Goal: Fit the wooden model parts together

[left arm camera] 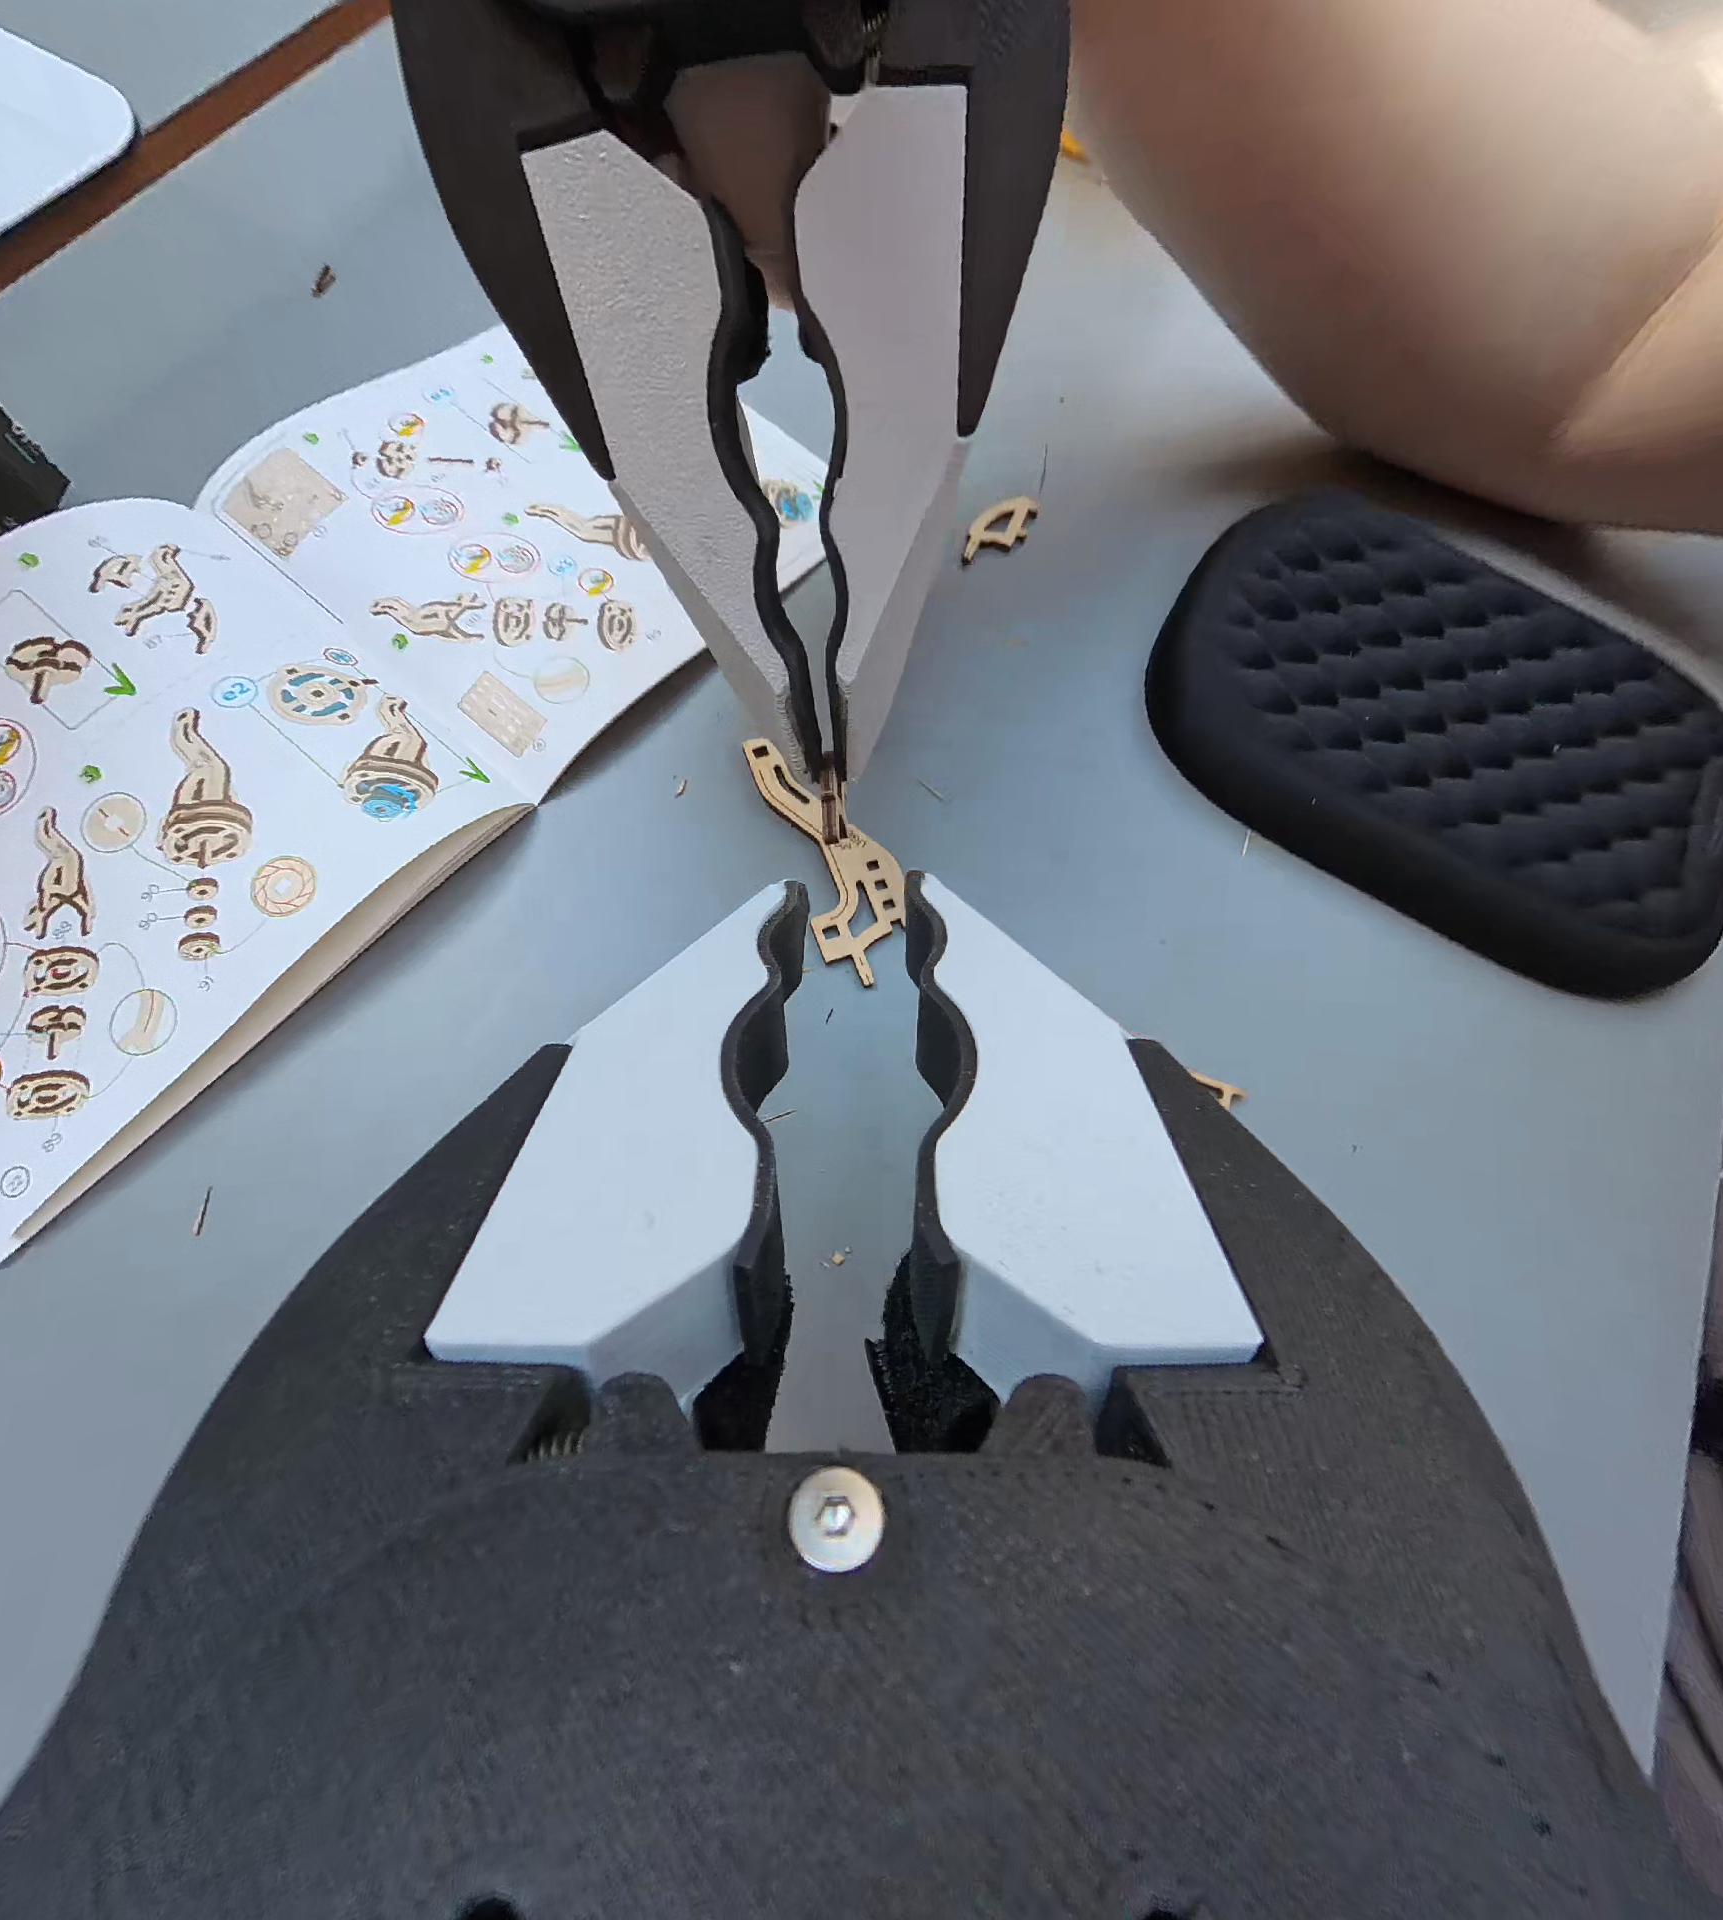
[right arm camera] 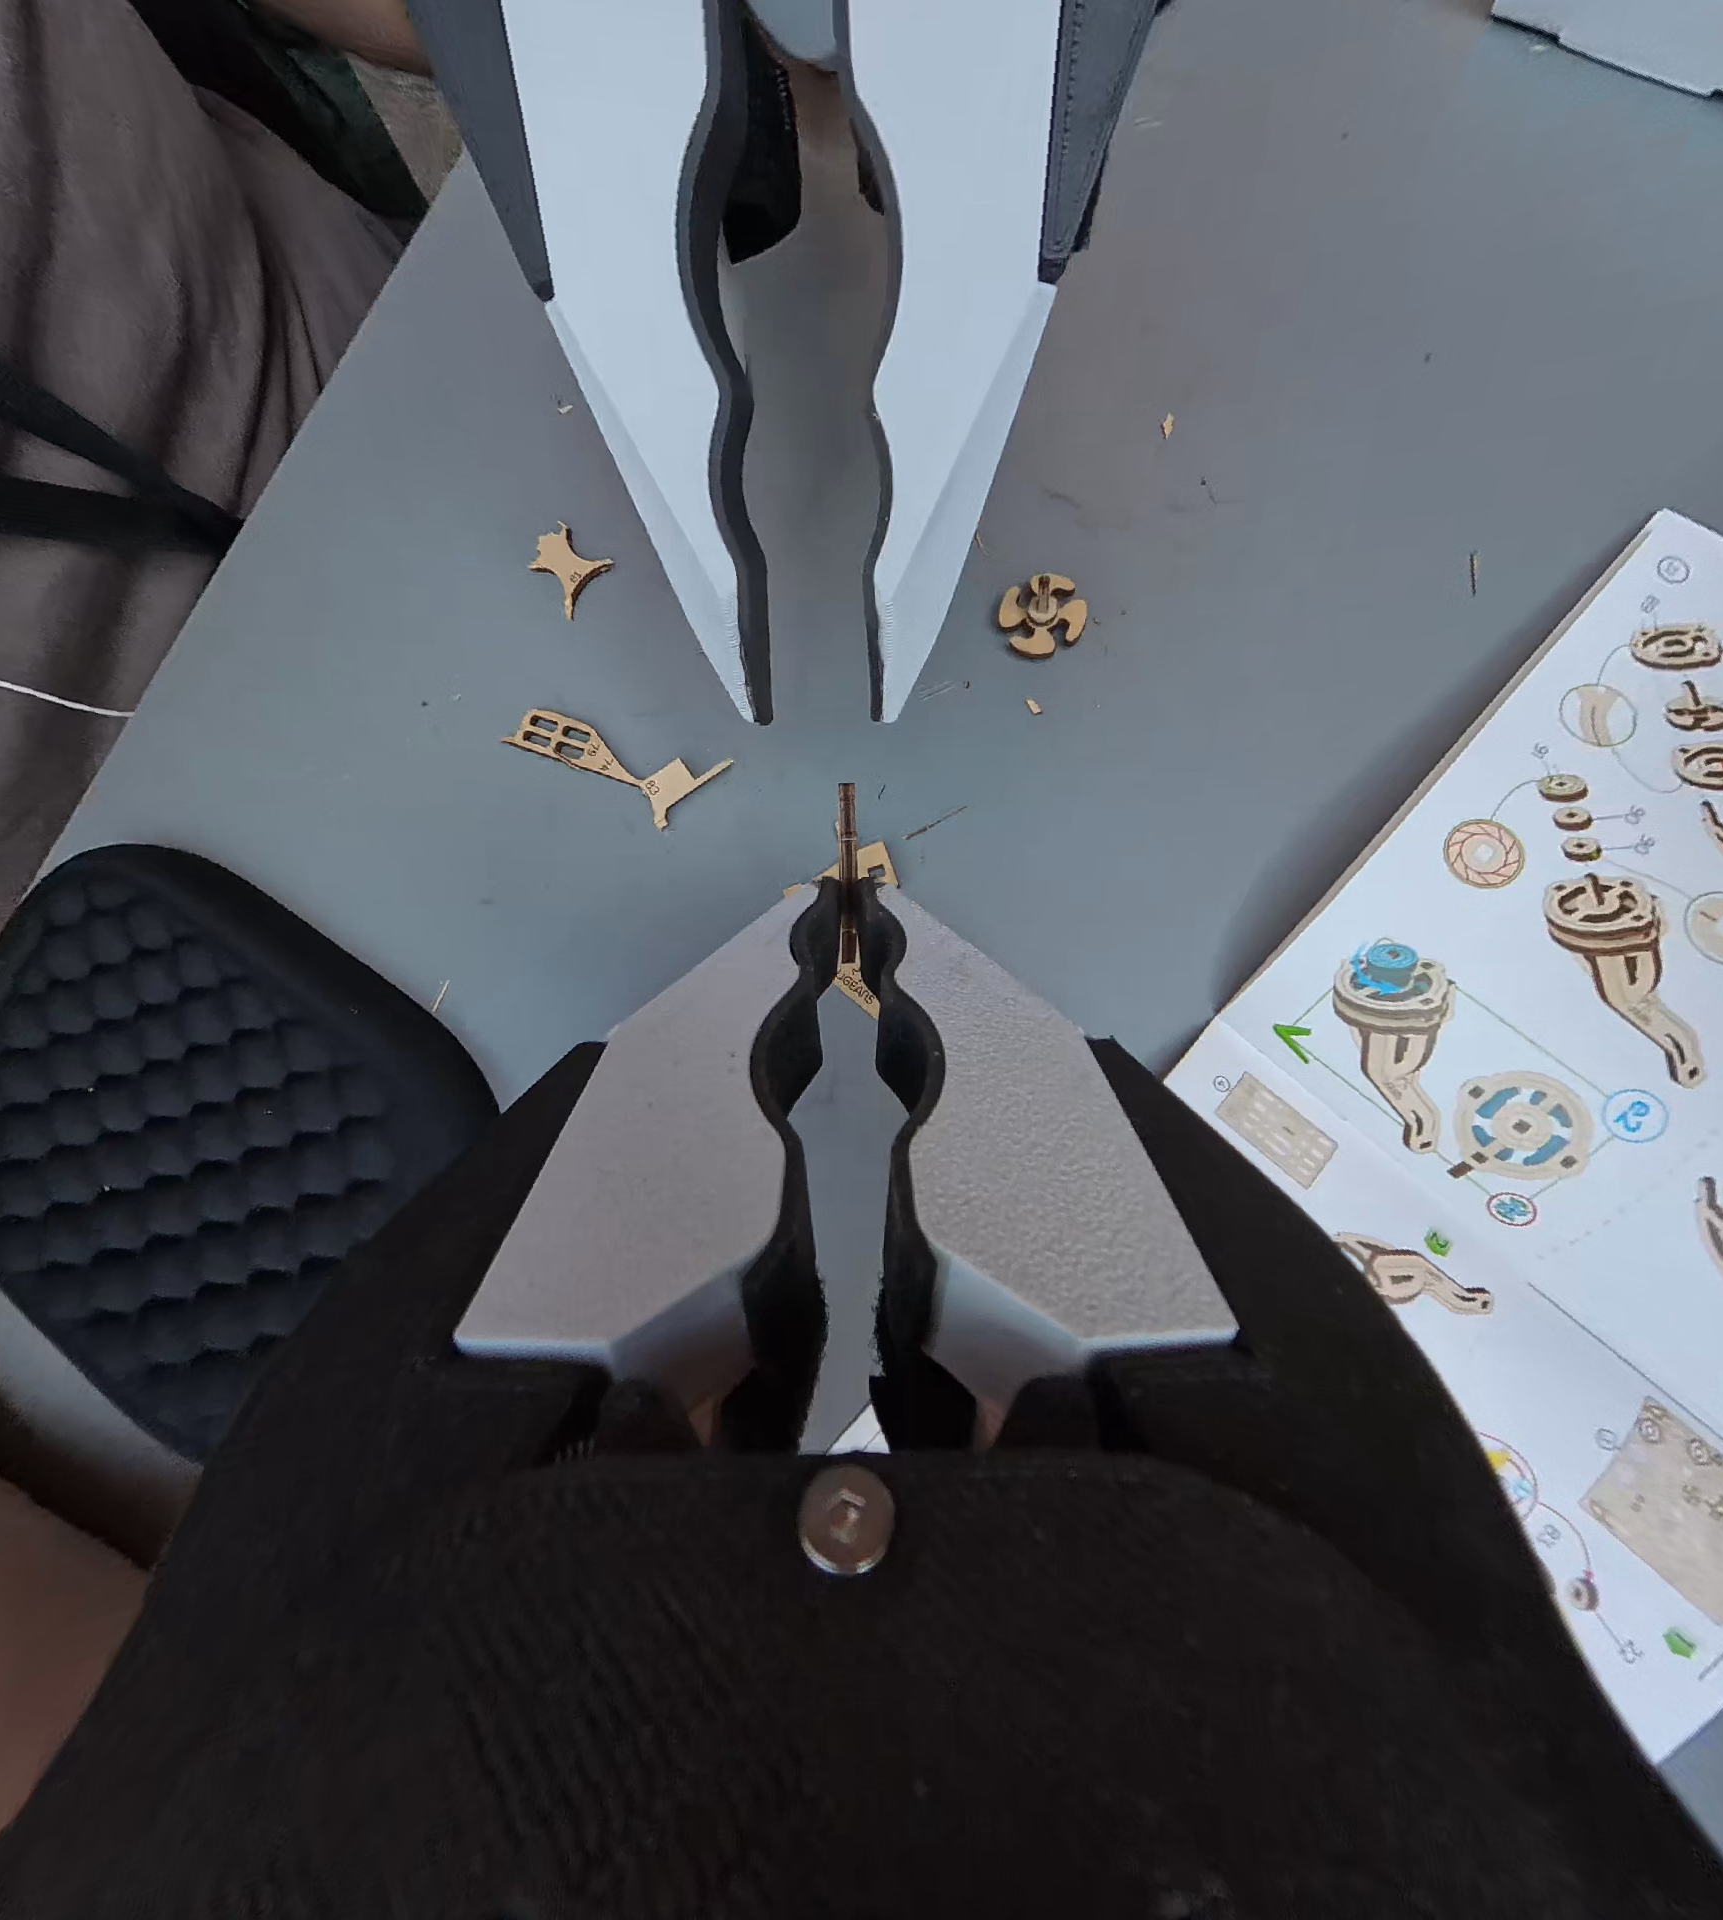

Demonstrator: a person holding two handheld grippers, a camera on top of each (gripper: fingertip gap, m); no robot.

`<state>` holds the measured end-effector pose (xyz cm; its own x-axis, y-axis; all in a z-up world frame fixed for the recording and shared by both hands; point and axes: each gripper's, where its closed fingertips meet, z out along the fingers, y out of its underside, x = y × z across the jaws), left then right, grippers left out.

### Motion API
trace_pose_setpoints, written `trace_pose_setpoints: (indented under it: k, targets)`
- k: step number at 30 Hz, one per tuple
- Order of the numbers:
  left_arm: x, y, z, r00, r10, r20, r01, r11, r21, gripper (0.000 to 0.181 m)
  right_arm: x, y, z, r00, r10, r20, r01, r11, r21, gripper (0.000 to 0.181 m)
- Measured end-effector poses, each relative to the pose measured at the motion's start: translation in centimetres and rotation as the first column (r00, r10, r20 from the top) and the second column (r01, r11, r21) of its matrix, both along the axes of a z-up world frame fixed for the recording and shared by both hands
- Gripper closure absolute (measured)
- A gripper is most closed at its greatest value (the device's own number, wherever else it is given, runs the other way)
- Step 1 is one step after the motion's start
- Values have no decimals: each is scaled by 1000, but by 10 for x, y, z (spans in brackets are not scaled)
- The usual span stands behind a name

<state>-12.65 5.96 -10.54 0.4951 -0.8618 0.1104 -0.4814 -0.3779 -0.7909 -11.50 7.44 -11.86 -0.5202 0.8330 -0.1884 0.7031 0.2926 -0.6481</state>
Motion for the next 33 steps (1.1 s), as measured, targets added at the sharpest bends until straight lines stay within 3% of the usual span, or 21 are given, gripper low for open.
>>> trace_pose_setpoints:
  k: [5, 9, 16, 19, 23, 27, 33]
  targets:
    - [-6, -4, 14, 987, 120, 110, -117, 993, -25, 158, 14, -1, 2, 995, 95, 31, -96, 994, 47, 179]
    - [-4, -7, 9, 970, 213, 117, -209, 977, -49, 141, 18, 1, -10, 984, 157, 84, -161, 986, 43, 179]
    - [10, -8, 1, 979, 200, -26, -201, 979, -31, 157, 28, -17, -12, 978, 179, 103, -178, 984, -15, 179]
    - [23, -10, 2, 984, 176, -2, -176, 981, -87, 157, 36, -16, -20, 978, 175, 118, -184, 980, 71, 179]
    - [26, -3, -1, 983, 180, -23, -181, 980, -83, 158, 31, -19, -6, 983, 168, 75, -170, 985, 18, 179]
    - [32, 0, 3, 984, 167, 60, -158, 978, -135, 160, 30, -18, -11, 980, 182, 83, -187, 981, 50, 179]
    - [33, -3, 1, 988, 140, 60, -131, 982, -139, 162, 22, -17, -12, 984, 171, 53, -175, 982, 76, 179]
